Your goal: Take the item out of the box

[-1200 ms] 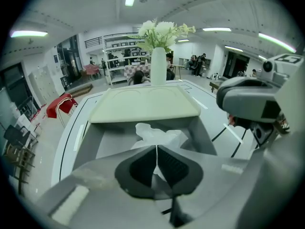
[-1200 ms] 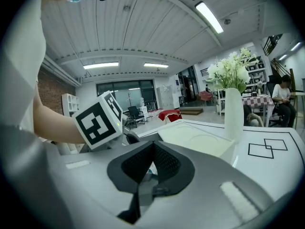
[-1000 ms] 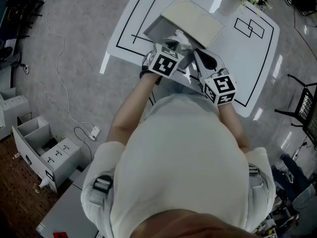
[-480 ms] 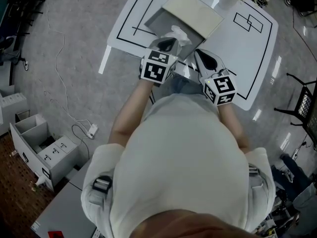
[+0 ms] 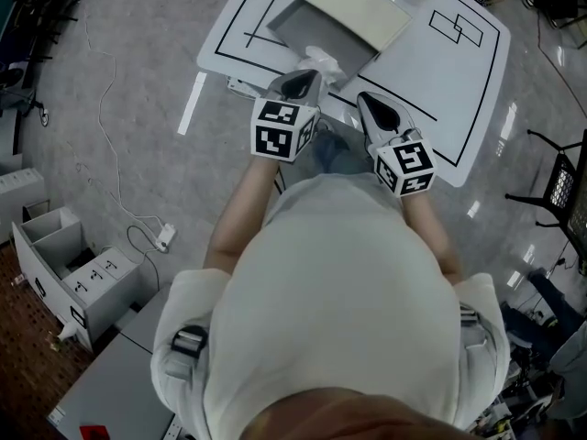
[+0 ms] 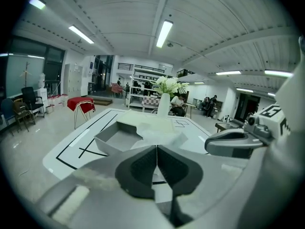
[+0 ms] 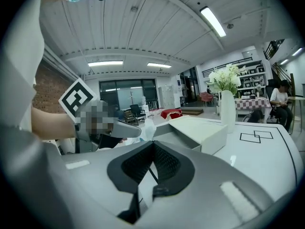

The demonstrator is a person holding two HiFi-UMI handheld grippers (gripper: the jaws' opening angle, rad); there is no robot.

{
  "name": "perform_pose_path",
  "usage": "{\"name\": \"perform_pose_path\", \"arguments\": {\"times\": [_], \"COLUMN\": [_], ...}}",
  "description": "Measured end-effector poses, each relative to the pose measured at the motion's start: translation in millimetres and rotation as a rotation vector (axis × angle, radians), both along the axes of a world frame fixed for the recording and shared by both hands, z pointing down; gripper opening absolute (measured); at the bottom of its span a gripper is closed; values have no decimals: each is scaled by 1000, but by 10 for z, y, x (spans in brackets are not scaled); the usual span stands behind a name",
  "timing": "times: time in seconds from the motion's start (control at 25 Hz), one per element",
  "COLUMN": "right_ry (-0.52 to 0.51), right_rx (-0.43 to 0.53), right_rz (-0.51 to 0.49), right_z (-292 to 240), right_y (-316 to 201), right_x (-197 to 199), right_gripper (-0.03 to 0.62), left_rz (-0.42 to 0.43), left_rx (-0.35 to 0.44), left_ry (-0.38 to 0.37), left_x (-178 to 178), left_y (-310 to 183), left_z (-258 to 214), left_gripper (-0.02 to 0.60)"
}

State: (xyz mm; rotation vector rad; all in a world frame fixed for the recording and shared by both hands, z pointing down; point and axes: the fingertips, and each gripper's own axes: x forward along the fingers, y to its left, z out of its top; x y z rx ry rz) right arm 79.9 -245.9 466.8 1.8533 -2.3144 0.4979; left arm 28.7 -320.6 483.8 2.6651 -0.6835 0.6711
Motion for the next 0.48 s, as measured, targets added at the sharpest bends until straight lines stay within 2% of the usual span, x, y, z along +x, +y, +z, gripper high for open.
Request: {"name": "perform_pose_path", "arguments": {"times": [0.48], "right_ry": [24], "right_rx": [0], "right_rz": [-55], "right_z": [-12], "right_y": [353], "right_x": [-314], "right_gripper": [-3], "left_rz": [-88], "left_rx": [0], "left_ry": [109], "left_x": [-398], "left_y": [397], "left_z": [-39], "left_gripper": [5]}}
